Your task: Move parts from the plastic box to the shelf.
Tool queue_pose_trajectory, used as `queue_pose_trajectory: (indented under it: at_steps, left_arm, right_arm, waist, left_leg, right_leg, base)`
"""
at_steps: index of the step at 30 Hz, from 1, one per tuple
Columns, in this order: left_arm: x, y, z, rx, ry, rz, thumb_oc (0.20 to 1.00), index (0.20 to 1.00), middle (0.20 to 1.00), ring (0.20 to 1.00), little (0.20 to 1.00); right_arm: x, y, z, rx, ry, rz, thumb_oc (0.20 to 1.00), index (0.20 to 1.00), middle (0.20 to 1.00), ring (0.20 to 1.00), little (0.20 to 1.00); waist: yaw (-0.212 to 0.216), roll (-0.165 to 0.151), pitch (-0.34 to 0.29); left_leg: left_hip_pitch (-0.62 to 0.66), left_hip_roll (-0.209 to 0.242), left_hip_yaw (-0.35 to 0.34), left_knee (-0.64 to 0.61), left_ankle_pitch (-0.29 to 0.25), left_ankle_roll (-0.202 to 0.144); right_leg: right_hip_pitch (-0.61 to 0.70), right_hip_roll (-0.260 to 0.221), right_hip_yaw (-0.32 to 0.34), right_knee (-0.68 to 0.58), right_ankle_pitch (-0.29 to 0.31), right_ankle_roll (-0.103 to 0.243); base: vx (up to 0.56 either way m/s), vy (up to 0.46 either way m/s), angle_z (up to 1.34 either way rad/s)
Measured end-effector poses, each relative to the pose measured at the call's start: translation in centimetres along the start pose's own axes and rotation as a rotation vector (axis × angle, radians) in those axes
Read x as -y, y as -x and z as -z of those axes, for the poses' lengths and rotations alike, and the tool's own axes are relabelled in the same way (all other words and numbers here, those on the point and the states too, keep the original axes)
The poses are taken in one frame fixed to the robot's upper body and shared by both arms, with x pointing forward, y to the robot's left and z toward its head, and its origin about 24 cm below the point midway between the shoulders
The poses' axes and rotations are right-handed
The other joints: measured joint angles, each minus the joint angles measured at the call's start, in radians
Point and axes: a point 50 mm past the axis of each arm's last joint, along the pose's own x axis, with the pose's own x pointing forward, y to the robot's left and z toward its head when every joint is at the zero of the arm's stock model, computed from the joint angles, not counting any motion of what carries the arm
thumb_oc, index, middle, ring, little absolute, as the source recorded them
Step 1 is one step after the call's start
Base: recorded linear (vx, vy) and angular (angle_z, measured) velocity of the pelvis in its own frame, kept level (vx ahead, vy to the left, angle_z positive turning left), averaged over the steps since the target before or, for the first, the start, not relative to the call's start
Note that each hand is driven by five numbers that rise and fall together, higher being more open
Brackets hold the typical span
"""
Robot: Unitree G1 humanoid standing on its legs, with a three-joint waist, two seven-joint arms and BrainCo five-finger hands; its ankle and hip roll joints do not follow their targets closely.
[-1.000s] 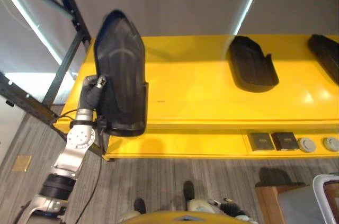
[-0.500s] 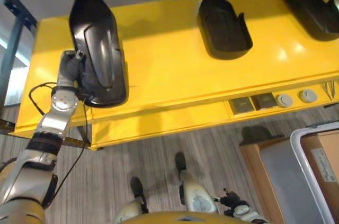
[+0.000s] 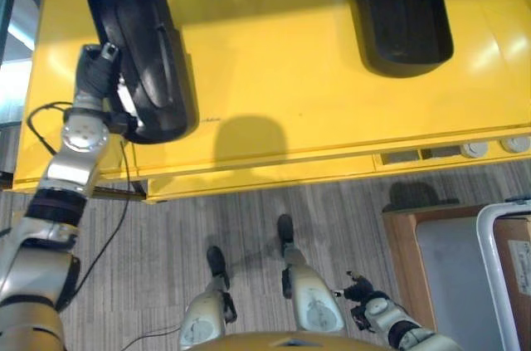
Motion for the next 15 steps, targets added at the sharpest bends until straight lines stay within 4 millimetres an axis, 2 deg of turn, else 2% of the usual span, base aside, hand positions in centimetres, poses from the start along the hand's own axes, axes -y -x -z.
queue_pose_trajectory:
  at_steps: [6, 7, 8, 9, 11, 15]
  left_arm:
    - [-0.5, -0.7, -0.5, 0.002, -0.082, 0.048, 0.2, 0.2, 0.2, 0.2, 0.2]
    - [-0.5, -0.7, -0.5, -0.002, -0.086, 0.054, 0.407, 0.407, 0.407, 0.407, 0.407]
    - [-0.6, -0.7, -0.4, -0.007, -0.088, 0.057, 0.89, 0.89, 0.89, 0.89, 0.89]
    - [-0.6, -0.7, -0.2, -0.016, -0.095, 0.059, 1.0, 1.0, 1.0, 1.0, 1.0]
    - [0.0, -0.4, 0.6, -0.051, -0.145, 0.094, 1.0, 1.0, 1.0, 1.0, 1.0]
    - [0.7, -0.2, 1.0, -0.063, -0.145, 0.123, 1.0, 1.0, 1.0, 1.0, 1.0]
  right_arm:
    - [0.2, -0.1, -0.3, 0.008, 0.002, 0.004, 1.0, 1.0, 1.0, 1.0, 1.0]
    - [0.2, -0.1, -0.3, 0.007, 0.002, 0.005, 1.0, 1.0, 1.0, 1.0, 1.0]
    - [0.2, -0.1, -0.3, 0.006, 0.002, 0.005, 1.0, 1.0, 1.0, 1.0, 1.0]
    - [0.2, -0.1, -0.3, 0.006, 0.002, 0.004, 1.0, 1.0, 1.0, 1.0, 1.0]
    - [0.2, -0.1, -0.3, 0.001, 0.003, 0.004, 1.0, 1.0, 1.0, 1.0, 1.0]
    - [0.2, -0.1, -0.5, 0.003, 0.002, 0.003, 1.0, 1.0, 1.0, 1.0, 1.0]
  waist:
    - [0.003, 0.005, 0.009]
    - [0.002, 0.006, 0.01]
    - [0.003, 0.007, 0.01]
    - [0.003, 0.007, 0.01]
    - [0.003, 0.008, 0.01]
    - [0.002, 0.01, 0.011]
  left_leg:
    - [0.0, 0.0, -0.001, 0.0, 0.0, 0.0]
    - [0.001, 0.0, -0.001, 0.0, 0.0, 0.0]
    - [0.001, 0.0, -0.001, 0.0, 0.0, 0.0]
    - [0.001, 0.0, -0.001, 0.0, 0.0, -0.001]
    - [0.006, 0.0, -0.001, 0.0, 0.0, -0.001]
    - [0.033, 0.002, -0.006, 0.0, 0.001, -0.002]
  right_leg:
    - [0.001, 0.0, -0.002, -0.001, 0.001, 0.0]
    - [0.001, 0.0, -0.003, 0.0, 0.001, 0.0]
    - [0.001, 0.0, -0.003, 0.0, 0.001, 0.0]
    - [0.002, 0.0, -0.004, 0.0, 0.001, 0.0]
    - [0.007, -0.001, -0.006, 0.0, 0.001, 0.0]
    - [0.039, -0.002, -0.018, -0.001, 0.0, 0.0]
  base:
    - [0.0, 0.0, 0.0]
    - [0.0, 0.0, 0.0]
    - [0.0, 0.0, 0.0]
    - [0.0, 0.0, 0.0]
    - [0.0, 0.0, 0.0]
    - [0.02, 0.011, 0.06]
